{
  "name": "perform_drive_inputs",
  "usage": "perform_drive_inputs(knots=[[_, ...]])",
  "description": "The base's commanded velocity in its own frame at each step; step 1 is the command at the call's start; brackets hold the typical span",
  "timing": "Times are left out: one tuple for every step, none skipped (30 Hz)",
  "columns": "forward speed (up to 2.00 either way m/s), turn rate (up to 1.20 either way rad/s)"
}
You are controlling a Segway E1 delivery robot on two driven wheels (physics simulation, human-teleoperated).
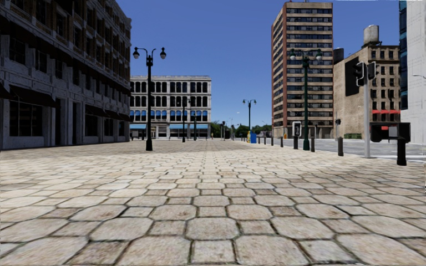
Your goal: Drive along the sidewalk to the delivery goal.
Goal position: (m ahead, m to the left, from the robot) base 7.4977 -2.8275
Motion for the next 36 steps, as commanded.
perform_drive_inputs(knots=[[1.43, -0.43], [1.43, -0.43], [1.43, -0.43], [1.43, -0.43], [1.43, -0.43], [1.43, -0.43], [1.43, -0.44], [1.43, -0.44], [1.43, -0.45], [1.43, -0.45], [1.43, -0.46], [1.43, -0.46], [1.43, -0.49], [1.42, -0.5], [1.42, -0.5], [1.42, -0.5], [1.42, -0.5], [1.42, -0.5], [1.42, -0.5], [1.42, -0.51], [1.42, -0.51], [1.42, -0.51], [1.42, -0.52], [1.42, -0.52], [1.42, -0.52], [1.42, -0.52], [1.42, -0.52], [1.42, -0.52], [1.42, -0.52], [1.42, -0.52], [1.42, -0.52], [1.42, -0.52], [1.42, -0.52], [1.42, -0.52], [1.42, -0.52], [1.42, -0.52]])
